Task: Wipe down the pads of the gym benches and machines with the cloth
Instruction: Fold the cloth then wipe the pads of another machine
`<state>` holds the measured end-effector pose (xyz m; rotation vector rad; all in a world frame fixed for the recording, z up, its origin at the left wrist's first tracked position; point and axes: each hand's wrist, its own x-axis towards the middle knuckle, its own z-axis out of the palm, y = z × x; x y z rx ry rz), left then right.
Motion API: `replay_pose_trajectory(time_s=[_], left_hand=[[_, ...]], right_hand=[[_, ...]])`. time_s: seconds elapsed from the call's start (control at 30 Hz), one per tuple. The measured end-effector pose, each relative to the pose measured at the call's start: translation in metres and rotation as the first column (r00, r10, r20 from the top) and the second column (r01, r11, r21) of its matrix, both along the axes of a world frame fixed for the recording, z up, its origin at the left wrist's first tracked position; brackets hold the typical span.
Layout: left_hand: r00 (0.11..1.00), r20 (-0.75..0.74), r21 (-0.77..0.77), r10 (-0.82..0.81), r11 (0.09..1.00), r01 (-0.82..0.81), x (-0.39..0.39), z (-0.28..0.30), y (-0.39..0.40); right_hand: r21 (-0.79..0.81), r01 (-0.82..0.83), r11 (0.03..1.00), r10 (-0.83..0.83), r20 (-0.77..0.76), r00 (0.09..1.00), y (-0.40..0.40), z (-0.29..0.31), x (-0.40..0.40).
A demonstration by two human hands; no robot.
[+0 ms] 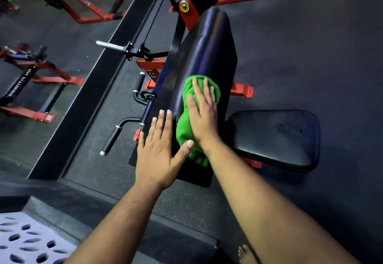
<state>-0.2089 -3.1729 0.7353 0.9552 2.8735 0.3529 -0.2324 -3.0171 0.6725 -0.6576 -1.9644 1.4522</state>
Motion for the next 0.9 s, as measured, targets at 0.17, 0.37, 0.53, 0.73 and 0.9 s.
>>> replay_pose_trajectory(time_s=[0.17, 0.37, 0.53, 0.73, 0.9], left_hand=[[0.999, 0.047, 0.038, 0.025, 0.999, -0.026, 0.0, 0.001, -0.001], [0.987, 0.151, 0.022, 0.047, 0.998, -0.05, -0.002, 0.008, 0.0], [0.988, 0.15, -0.157, 0.033, 0.988, -0.009, -0.021, 0.019, 0.03], [0.993, 0.115, -0.141, 0.002, 0.99, 0.014, -0.084, 0.024, 0.102], [0.99, 0.135, -0.138, -0.042, 0.988, 0.061, -0.128, 0.016, 0.146]], right_hand=[[0.071, -0.02, 0.997, 0.008, 0.166, 0.986, 0.0, 0.006, -0.004], [-0.08, -0.048, 0.996, 0.053, 0.062, 0.997, -0.047, -0.01, 0.048], [0.032, 0.007, 0.999, -0.014, 0.216, 0.976, 0.059, 0.011, -0.052], [0.045, 0.021, 0.999, -0.03, 0.202, 0.979, 0.113, 0.015, -0.09], [0.022, -0.083, 0.996, 0.077, 0.209, 0.975, 0.105, -0.004, -0.081]])
